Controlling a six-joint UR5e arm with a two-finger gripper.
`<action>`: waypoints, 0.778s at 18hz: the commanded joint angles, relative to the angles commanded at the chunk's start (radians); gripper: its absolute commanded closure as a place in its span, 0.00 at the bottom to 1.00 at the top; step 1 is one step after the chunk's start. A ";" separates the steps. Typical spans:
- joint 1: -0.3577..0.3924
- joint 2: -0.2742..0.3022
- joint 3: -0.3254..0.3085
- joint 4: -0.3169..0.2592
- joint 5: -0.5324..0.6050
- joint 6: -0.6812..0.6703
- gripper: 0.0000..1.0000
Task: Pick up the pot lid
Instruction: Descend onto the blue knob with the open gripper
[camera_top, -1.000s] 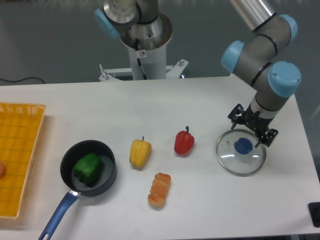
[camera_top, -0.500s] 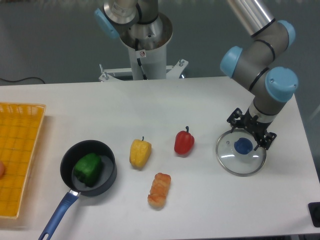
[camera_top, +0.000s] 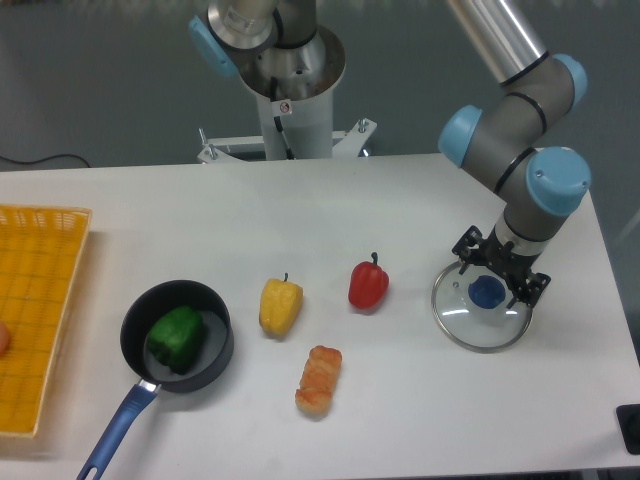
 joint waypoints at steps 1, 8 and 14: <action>0.000 0.000 0.000 0.005 0.000 0.002 0.00; 0.000 -0.014 0.000 0.008 0.002 0.000 0.00; 0.002 -0.020 0.000 0.017 0.002 0.002 0.00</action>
